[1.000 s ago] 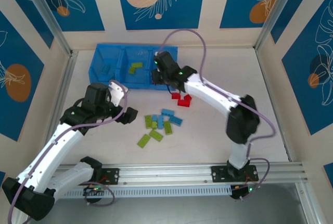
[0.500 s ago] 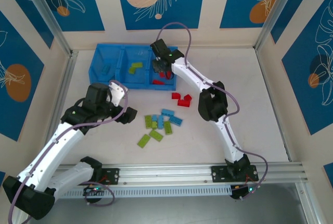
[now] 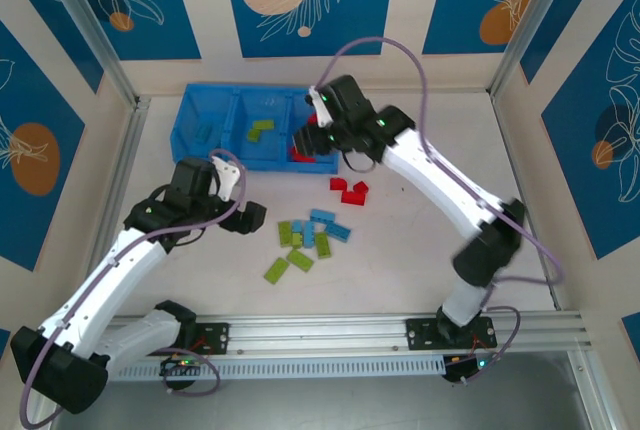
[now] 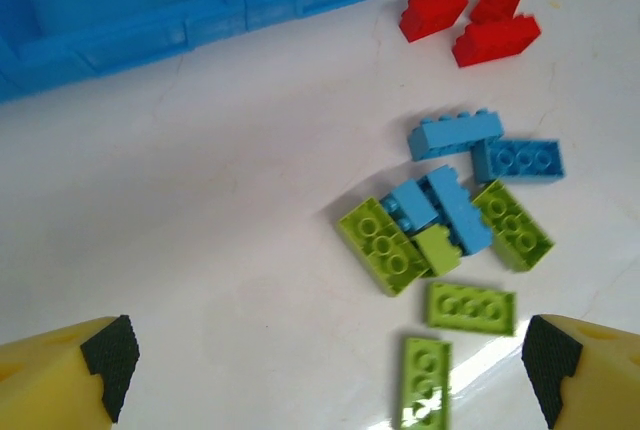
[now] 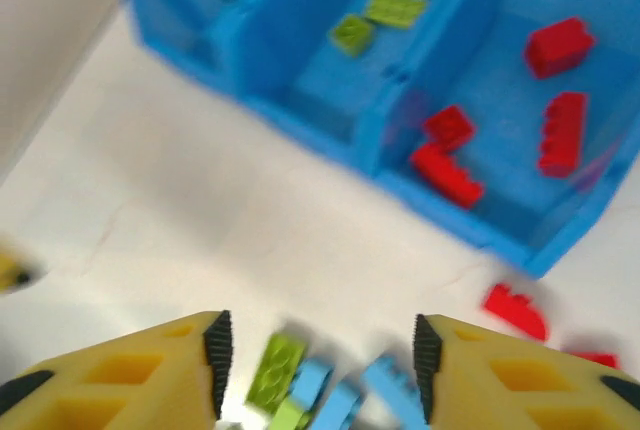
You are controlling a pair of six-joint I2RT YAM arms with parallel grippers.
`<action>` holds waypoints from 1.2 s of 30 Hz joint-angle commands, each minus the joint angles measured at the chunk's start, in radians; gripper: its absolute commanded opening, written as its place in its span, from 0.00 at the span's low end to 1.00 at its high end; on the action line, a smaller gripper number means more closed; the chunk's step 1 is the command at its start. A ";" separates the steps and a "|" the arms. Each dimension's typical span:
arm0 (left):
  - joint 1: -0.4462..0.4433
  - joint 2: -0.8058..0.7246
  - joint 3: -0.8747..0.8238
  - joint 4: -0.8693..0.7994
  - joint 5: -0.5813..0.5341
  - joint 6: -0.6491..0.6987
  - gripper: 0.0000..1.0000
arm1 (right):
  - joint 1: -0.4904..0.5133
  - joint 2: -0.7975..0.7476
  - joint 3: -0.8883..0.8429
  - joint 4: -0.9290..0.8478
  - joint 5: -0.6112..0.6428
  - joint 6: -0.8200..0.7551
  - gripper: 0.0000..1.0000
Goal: Sort the legos into containers by color
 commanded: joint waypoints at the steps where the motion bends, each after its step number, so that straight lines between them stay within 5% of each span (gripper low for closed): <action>1: -0.002 0.009 -0.040 0.059 0.076 -0.337 1.00 | 0.049 -0.196 -0.218 0.057 -0.147 0.020 0.59; 5: -0.042 0.057 -0.130 0.176 0.143 -0.519 1.00 | 0.053 -0.382 -0.440 0.132 -0.202 0.091 0.68; 9: -0.125 0.190 -0.132 0.194 0.113 -0.534 0.94 | 0.038 -0.466 -0.535 0.153 -0.130 0.134 0.72; 13: -0.165 0.319 -0.121 0.240 0.096 -0.544 0.83 | 0.021 -0.467 -0.530 0.155 -0.127 0.141 0.72; 24: -0.179 0.536 -0.089 0.275 -0.008 -0.543 0.76 | 0.016 -0.426 -0.514 0.132 -0.111 0.153 0.72; 31: -0.181 0.628 -0.108 0.355 0.052 -0.520 0.75 | 0.013 -0.417 -0.513 0.123 -0.078 0.164 0.72; 36: -0.182 0.661 -0.106 0.295 -0.072 -0.514 0.68 | 0.013 -0.409 -0.512 0.120 -0.092 0.179 0.72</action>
